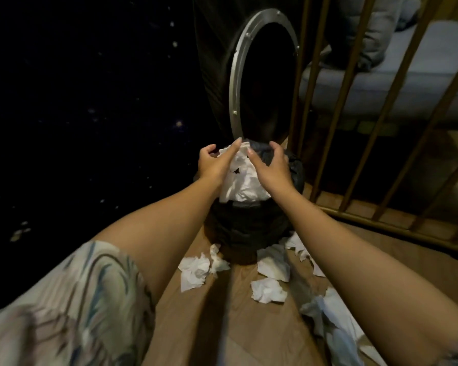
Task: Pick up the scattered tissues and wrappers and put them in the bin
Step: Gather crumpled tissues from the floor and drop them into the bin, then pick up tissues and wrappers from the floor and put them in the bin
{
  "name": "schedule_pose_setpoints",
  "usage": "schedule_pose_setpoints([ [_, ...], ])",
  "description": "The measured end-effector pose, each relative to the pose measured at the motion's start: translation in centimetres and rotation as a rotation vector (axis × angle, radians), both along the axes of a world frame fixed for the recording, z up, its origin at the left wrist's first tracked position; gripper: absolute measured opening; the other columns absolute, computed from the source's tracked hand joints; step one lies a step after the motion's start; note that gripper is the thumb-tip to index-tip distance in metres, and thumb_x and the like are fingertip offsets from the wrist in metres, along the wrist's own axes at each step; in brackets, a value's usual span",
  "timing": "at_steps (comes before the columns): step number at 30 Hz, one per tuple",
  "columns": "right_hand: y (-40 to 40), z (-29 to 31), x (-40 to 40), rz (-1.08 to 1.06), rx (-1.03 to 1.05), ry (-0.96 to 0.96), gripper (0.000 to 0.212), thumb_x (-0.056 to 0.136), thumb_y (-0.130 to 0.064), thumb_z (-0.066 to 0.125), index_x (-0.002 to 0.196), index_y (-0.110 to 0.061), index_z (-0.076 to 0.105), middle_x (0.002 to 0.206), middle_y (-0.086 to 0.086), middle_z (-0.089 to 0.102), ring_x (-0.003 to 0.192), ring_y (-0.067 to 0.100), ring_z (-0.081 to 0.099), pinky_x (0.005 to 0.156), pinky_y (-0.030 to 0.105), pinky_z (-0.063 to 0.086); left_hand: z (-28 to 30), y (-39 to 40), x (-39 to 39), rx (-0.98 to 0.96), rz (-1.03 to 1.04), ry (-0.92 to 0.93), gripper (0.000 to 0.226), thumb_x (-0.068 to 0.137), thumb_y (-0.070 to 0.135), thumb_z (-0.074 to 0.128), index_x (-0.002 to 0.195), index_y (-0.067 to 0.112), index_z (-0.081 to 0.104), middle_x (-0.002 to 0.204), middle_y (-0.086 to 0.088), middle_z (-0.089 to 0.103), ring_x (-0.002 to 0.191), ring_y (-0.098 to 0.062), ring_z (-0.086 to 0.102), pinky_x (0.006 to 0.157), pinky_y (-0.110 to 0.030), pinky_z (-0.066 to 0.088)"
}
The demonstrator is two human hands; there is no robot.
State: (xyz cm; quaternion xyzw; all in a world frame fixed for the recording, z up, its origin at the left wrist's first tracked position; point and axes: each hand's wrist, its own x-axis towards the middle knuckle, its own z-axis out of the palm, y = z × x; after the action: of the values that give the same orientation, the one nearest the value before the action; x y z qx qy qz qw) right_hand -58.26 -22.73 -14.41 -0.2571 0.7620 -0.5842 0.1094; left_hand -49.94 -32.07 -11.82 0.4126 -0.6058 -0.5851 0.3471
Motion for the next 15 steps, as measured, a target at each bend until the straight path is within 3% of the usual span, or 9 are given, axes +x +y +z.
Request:
schedule_pose_setpoints([
  [2, 2.1, -1.0, -0.5, -0.068, -0.051, 0.112, 0.052, 0.091, -0.039, 0.063, 0.135, -0.021, 0.045, 0.142, 0.004, 0.044, 0.127, 0.018, 0.044, 0.098, 0.027, 0.039, -1.1, -0.1, 0.1, -0.083, 0.054, -0.023, 0.075, 0.075, 0.051, 0.078, 0.134, 0.017, 0.047, 0.13, -0.003, 0.051, 0.117, -0.019, 0.052, 0.1, -0.034, 0.046],
  [5, 6.3, -2.4, -1.6, -0.167, -0.097, 0.232, 0.028, 0.09, -0.023, 0.063, 0.116, -0.014, 0.06, 0.114, 0.004, 0.063, 0.105, 0.016, 0.059, 0.09, 0.033, 0.051, -3.2, 1.1, 1.5, -0.316, 0.143, -0.02, 0.058, 0.083, 0.045, 0.073, 0.128, 0.015, 0.052, 0.132, -0.007, 0.051, 0.121, -0.02, 0.051, 0.101, -0.031, 0.045],
  [6, 7.7, -2.8, -1.7, -0.184, -0.104, 0.239, 0.022, 0.09, -0.018, 0.062, 0.112, -0.012, 0.062, 0.105, 0.002, 0.065, 0.097, 0.014, 0.061, 0.085, 0.029, 0.053, -3.9, 1.7, 2.2, -0.401, 0.147, -0.036, 0.052, 0.085, 0.041, 0.071, 0.125, 0.013, 0.053, 0.13, -0.008, 0.051, 0.12, -0.021, 0.051, 0.1, -0.03, 0.044],
  [8, 10.4, -3.5, -1.5, -0.204, -0.08, 0.223, 0.016, 0.093, -0.013, 0.059, 0.108, -0.011, 0.063, 0.096, 0.0, 0.064, 0.084, 0.006, 0.06, 0.071, 0.008, 0.048, -5.3, 3.5, 3.6, -0.529, 0.133, -0.048, 0.043, 0.089, 0.036, 0.067, 0.121, 0.011, 0.054, 0.128, -0.01, 0.05, 0.12, -0.024, 0.05, 0.1, -0.032, 0.043],
  [10, 12.7, -4.2, -0.9, -0.201, -0.041, 0.185, 0.015, 0.095, -0.011, 0.056, 0.108, -0.011, 0.062, 0.093, -0.001, 0.062, 0.079, -0.001, 0.056, 0.063, 0.002, 0.043, -6.9, 5.7, 4.7, -0.609, 0.139, -0.037, 0.036, 0.092, 0.032, 0.062, 0.117, 0.008, 0.053, 0.128, -0.012, 0.049, 0.122, -0.028, 0.047, 0.103, -0.038, 0.041],
  [15, 17.4, -6.3, 0.8, -0.178, 0.036, 0.076, 0.012, 0.095, -0.015, 0.057, 0.106, -0.014, 0.063, 0.089, 0.004, 0.066, 0.077, 0.011, 0.06, 0.062, 0.012, 0.046, -10.2, 12.1, 6.6, -0.675, 0.137, -0.143, 0.024, 0.089, 0.027, 0.061, 0.106, 0.01, 0.056, 0.115, -0.013, 0.052, 0.112, -0.029, 0.049, 0.095, -0.042, 0.04],
])
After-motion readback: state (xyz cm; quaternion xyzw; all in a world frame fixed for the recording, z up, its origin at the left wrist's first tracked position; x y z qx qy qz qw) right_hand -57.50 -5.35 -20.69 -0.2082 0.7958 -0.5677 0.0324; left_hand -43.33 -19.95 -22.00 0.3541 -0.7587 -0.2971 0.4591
